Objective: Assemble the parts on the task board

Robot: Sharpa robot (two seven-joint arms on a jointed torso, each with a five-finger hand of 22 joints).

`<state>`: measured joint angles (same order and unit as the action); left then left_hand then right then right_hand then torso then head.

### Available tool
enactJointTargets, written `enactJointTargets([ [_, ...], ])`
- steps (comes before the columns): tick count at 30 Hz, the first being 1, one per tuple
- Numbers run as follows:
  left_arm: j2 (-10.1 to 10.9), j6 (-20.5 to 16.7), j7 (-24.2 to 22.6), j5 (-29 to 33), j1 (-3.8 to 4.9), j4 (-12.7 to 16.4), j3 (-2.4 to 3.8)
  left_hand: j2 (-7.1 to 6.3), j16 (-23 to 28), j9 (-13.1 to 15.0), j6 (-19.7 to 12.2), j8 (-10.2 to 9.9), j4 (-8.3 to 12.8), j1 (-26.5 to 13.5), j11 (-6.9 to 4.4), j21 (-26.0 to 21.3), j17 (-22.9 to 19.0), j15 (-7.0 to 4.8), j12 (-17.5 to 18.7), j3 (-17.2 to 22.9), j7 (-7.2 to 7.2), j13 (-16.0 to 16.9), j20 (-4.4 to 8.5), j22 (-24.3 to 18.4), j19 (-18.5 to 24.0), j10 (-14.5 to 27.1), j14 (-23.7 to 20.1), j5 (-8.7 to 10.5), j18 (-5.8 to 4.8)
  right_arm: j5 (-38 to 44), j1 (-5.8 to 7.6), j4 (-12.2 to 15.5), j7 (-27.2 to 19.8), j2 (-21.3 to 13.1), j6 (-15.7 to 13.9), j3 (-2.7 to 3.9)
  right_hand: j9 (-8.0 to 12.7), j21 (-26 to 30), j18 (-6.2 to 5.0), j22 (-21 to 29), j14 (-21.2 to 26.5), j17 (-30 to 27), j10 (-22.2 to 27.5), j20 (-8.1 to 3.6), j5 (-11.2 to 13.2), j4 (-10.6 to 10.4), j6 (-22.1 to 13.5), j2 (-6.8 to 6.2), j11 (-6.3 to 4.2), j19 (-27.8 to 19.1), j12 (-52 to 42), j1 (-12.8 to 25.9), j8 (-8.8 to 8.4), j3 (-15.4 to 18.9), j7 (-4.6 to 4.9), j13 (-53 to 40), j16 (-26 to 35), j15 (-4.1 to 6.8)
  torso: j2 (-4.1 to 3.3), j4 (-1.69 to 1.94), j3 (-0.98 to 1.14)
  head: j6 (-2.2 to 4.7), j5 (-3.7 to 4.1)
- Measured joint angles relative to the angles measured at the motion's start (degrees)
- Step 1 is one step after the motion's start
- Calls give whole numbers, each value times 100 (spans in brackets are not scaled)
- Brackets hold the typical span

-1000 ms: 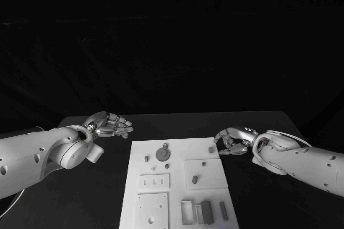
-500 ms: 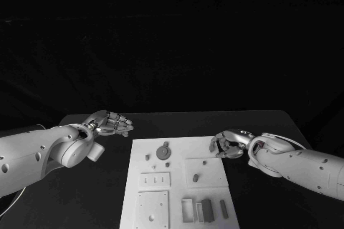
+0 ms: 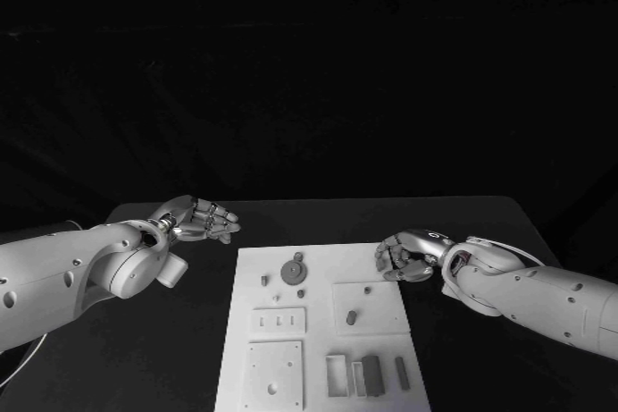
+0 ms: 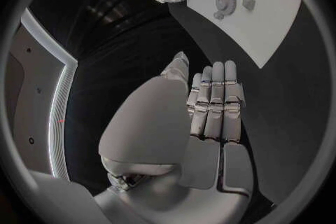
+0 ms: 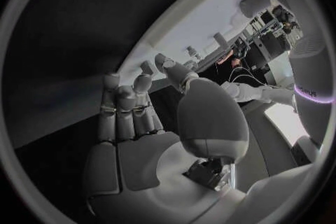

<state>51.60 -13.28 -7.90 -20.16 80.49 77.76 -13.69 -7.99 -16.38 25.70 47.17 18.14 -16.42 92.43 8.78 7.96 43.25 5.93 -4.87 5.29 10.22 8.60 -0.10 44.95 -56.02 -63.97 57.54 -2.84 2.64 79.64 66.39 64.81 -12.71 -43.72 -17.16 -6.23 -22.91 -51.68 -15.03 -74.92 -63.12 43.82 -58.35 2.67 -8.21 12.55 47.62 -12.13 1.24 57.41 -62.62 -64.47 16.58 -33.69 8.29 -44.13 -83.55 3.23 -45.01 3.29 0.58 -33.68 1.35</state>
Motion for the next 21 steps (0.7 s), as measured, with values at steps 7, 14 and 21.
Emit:
enactJointTargets([
  [7, 8, 3, 2, 0, 0, 5, -2, 0, 0, 0, 0, 0, 0, 0, 0, 0, -1, 0, 0, 0, 0, 0, 0, 3, 0, 0, 0, 0, -2, 18, -9, -34, 54, 53, -9, 0, -47, 0, 2, 0, -9, 0, 0, 0, 0, -31, 64, 110, 0, 0, -34, 29, 115, 0, -64, 23, -23, 5, 1, 2, 1, -12, 7],
  [14, 11, 5, 3, 0, 0, 5, -2, 0, 0, 0, 0, 0, 0, 0, 0, 0, 4, 0, 0, 0, 0, -1, 0, 5, 0, 0, 0, 0, -4, 51, -26, -24, 99, 76, -35, 0, -127, -35, 4, 0, -100, 0, 0, -42, 0, -60, 76, 243, 0, 44, -84, 59, 235, 28, -75, 52, -53, 74, 1, -3, 1, -21, -2],
  [21, 12, 8, 4, 0, 0, 8, 0, 0, 0, 0, 0, 0, 0, 0, 0, 0, 4, 0, 0, 0, 0, -1, 0, 4, 0, 0, 0, 0, -7, 113, -27, -18, 157, 86, -87, 0, -187, -130, 87, 0, -172, 22, 0, -127, 0, -103, 95, 266, 0, 129, -156, 82, 316, 40, -94, 52, -130, 127, 4, -4, 1, -21, -5],
])
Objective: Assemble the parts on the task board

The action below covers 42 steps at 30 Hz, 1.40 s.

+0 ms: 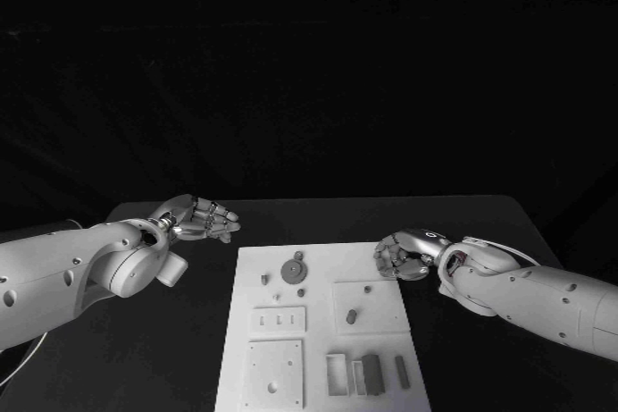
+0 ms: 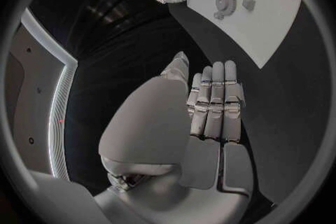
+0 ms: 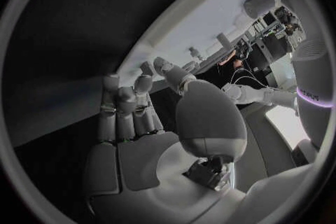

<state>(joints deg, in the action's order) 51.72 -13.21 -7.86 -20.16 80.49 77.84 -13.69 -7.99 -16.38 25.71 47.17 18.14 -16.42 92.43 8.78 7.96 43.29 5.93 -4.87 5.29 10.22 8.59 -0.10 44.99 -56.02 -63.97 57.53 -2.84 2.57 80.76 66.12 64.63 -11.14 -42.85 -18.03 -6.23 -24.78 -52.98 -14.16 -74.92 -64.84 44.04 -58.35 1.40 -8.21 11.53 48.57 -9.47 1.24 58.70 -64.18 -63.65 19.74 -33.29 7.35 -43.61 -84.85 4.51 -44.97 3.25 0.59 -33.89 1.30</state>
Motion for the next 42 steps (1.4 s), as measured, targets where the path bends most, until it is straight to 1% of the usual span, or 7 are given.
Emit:
enactJointTargets([
  [3, 4, 1, 0, 0, 0, 0, 0, 0, 0, 0, 0, 0, 0, 0, 0, 0, 0, 0, 0, 0, 0, 0, 0, 0, 0, 0, 0, 0, -2, 23, -2, -5, 27, -2, -20, 0, -6, 0, 35, 0, -2, 0, 0, -18, 0, 0, 10, 22, 0, 40, 0, 22, 0, 0, -10, 0, -13, 0, 1, -1, 1, 1, -3],
  [21, 14, 3, 2, 0, 0, 7, 0, 0, 0, 0, 0, 0, 0, 0, 0, 0, 4, 0, 0, 0, 0, 4, 0, 0, 0, 0, 0, 0, -13, 78, -7, 26, 81, 16, -96, 0, -45, -61, -7, 0, -18, 12, -11, -56, 0, 0, 18, 48, -10, 100, -56, 43, 49, 0, -18, -1, -57, -2, -1, -5, 7, -9, -6],
  [23, 15, 3, 3, 0, 0, 8, 0, 0, 0, 0, 0, 0, 0, 0, 0, 0, 6, 0, 0, 0, 0, 4, 0, 4, 0, 0, 0, 0, -35, 79, -8, 26, 81, 19, -95, 1, -55, -61, -7, 0, -20, 17, -23, -56, 0, 0, 19, 107, -23, 102, -56, 47, 50, 0, -19, -1, -58, 0, -2, -6, 7, -9, -5],
  [27, 17, 3, 4, 0, 0, 13, 0, 0, 0, 0, 0, 0, 0, 0, 0, 0, 9, 0, 0, 0, 0, 4, 0, 3, 0, 0, 0, 0, 11, 77, -8, 19, 81, 19, -91, 1, -74, -61, -7, 0, -30, 17, -40, -49, 0, 0, 22, 120, -40, 110, -56, 60, 96, 0, -22, -1, -57, 8, -2, -6, 7, -9, -5],
  [29, 22, 3, 10, 0, 0, 22, 0, 0, 0, 0, 0, 0, 0, 0, 0, 0, 9, 0, 0, 0, 0, 4, 0, 3, 0, 0, 0, 0, 34, 77, -8, 16, 81, 21, -91, 1, -111, -73, -9, 0, -76, 24, -66, -68, 0, 0, 71, 179, -66, 131, -79, 77, 153, 0, -71, 6, -57, 37, -2, -5, 7, -13, -4],
  [33, 26, 3, 22, -10, 0, 34, -2, 0, 40, 0, 11, 0, 0, 0, -23, -25, 13, 0, 0, 0, 11, 15, 0, 3, 0, -23, 0, 0, 44, 81, -8, 16, 86, 24, -94, 1, -168, -83, -15, 0, -99, 26, -105, -68, 0, 0, 84, 271, -105, 131, -79, 75, 201, 0, -84, 12, -79, 58, -4, -7, 5, -20, -7],
  [42, 47, 4, 39, -32, 0, 59, -1, 23, 40, 0, 22, 0, 0, -23, -52, -25, 22, 0, 0, 0, 22, 31, 0, 8, 0, -52, 0, 0, 44, 121, -8, 21, 121, 27, -96, 1, -200, -83, -43, 0, -109, 29, -126, -68, 0, 34, 110, 271, -125, 132, -79, 75, 222, -1, -110, 17, -79, 93, -3, -5, 4, -33, -18],
])
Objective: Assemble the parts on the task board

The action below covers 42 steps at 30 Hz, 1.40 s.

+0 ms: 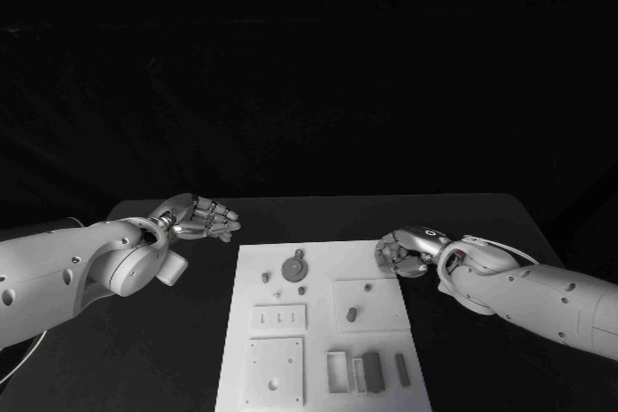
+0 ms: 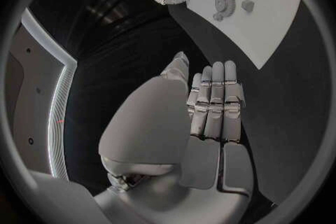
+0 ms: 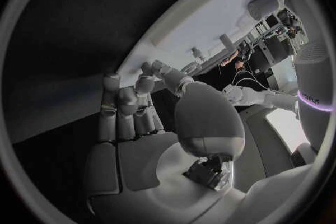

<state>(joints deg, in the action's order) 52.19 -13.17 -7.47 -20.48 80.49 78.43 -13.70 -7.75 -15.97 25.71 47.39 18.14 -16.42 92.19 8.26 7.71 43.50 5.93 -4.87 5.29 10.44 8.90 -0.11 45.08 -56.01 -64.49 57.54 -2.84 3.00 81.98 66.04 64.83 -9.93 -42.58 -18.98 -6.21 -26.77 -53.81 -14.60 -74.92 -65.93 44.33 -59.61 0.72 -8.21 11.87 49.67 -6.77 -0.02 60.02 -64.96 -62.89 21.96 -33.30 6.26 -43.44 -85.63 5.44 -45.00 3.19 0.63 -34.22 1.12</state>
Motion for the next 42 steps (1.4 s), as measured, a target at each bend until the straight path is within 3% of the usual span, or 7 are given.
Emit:
enactJointTargets([
  [5, 8, 1, 15, -14, 0, 18, 1, 7, 0, 0, 15, 0, 0, -6, -23, 1, 18, -11, 0, 0, 10, 11, 0, 10, 0, -47, 11, 0, -2, 13, 0, 40, 15, 2, -25, 0, -7, 0, 0, 0, -1, 0, -10, 0, 0, 0, 1, 0, -9, 0, 0, 0, 0, 0, -1, 0, 0, 21, 1, -3, 1, -1, -5],
  [9, 8, 1, 58, -73, 0, 39, 1, 98, -24, 21, 148, 33, -17, -143, -87, 27, 81, -70, -71, -17, -46, 62, 26, 58, -132, -212, 175, 0, -4, 14, -1, 186, 53, -3, -33, 8, -7, 0, 0, 0, -6, -1, -11, 1, 0, 0, 1, 0, -11, 0, 0, 0, -1, 0, -1, 0, 0, 26, 1, -8, 3, 4, -9],
  [16, -45, 22, 275, -239, 0, 46, 1, 286, -258, 74, 484, 168, -33, -1126, -297, 279, 335, -278, -268, -227, -197, 221, 226, 257, -476, -633, 566, 0, -1, 80, 26, 424, 202, -33, -55, 117, -13, 0, 2, 0, -9, -1, -20, 1, 0, 0, 21, 0, -21, -1, 0, -1, -1, 0, -21, -1, 1, 29, 4, -10, 3, 30, -8],
  [20, -105, 65, 489, -314, 2, 53, 1, 326, -329, 95, 640, 203, -35, -1552, -393, 376, 482, -383, -327, -413, -282, 308, 330, 362, -597, -798, 711, 0, 54, 144, 208, 575, 318, -30, -55, 161, -22, 1, 2, 0, -17, -1, -22, 1, 0, 0, 21, -1, -22, -1, 0, -1, -1, 0, -21, 7, 1, 35, 8, -10, -4, 44, -4],
  [30, -445, 53, 953, -429, 8, 168, 16, 225, -390, 112, 752, 212, -29, -1470, -450, 447, 645, -432, -351, -541, -321, 400, 401, 479, -669, -902, 801, 0, 52, 291, 506, 963, 700, 262, 65, 166, -31, -29, 4, 0, -34, -2, -39, 2, 0, 0, 39, -32, -39, -1, 0, 30, -1, 0, -39, 8, 1, 48, 52, -13, -19, 95, -5],
  [37, -771, -100, 1208, -339, 7, 240, 10, 245, -396, 97, 768, 195, -32, -1390, -457, 447, 713, -436, -351, -618, -337, 441, 411, 511, -678, -909, 805, 0, 50, 387, 555, 1042, 1006, 555, 197, 168, -36, -29, 4, 0, -40, -2, -39, 2, 0, 0, 43, -54, -39, -1, 0, 53, -1, 0, -43, 15, 2, 52, 124, -24, -42, 120, -32],
  [42, -904, -251, 1296, -229, 6, 333, 9, 245, -332, 58, 705, 109, -38, -1390, -374, 447, 741, -386, -311, -687, -275, 460, 356, 518, -623, -827, 716, 0, 53, 425, 554, 1054, 1158, 730, 257, 167, -43, -29, 5, 0, -48, -2, -39, 2, 0, 0, 45, -54, -39, -1, 1, 53, -1, 0, -45, 21, 3, 46, 160, -25, -57, 112, -78],
])
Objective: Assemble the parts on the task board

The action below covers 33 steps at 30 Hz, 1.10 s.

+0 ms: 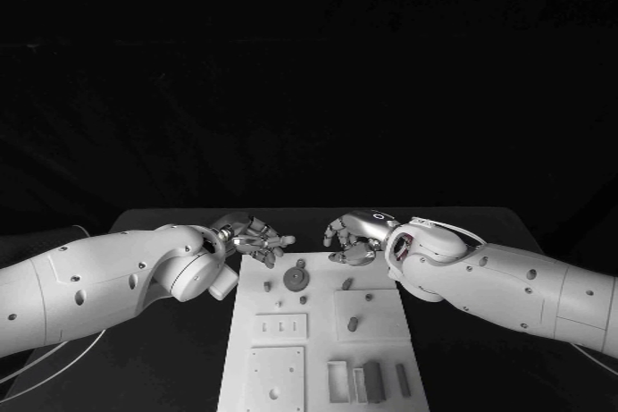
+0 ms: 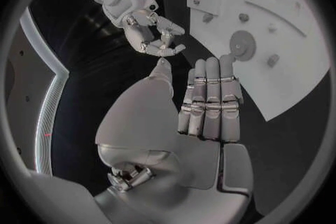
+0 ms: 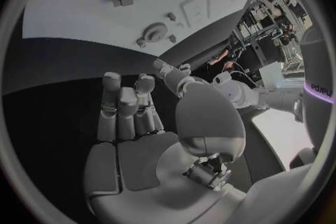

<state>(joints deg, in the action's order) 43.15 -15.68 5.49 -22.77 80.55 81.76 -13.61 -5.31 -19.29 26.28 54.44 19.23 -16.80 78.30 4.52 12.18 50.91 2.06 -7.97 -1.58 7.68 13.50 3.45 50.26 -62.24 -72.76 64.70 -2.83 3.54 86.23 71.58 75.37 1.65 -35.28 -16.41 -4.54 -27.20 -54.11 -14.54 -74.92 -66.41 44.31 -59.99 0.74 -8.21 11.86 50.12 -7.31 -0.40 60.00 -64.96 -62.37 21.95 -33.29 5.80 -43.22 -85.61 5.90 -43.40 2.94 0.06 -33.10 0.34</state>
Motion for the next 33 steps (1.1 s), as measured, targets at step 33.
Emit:
enactJointTargets([
  [33, 315, -176, 87, 173, -1, -31, -4, -50, 69, -74, -82, -110, -1, 201, 59, -28, 104, 18, 93, -1, 80, 93, -29, 45, 30, 143, -22, 0, -43, 201, -7, -474, -442, -262, 565, -182, 99, 87, 35, 0, 193, -6, 0, 70, 0, 435, 7, -88, 0, -178, 0, -362, -385, -135, -7, -22, 46, -151, 28, -2, -11, -32, 4],
])
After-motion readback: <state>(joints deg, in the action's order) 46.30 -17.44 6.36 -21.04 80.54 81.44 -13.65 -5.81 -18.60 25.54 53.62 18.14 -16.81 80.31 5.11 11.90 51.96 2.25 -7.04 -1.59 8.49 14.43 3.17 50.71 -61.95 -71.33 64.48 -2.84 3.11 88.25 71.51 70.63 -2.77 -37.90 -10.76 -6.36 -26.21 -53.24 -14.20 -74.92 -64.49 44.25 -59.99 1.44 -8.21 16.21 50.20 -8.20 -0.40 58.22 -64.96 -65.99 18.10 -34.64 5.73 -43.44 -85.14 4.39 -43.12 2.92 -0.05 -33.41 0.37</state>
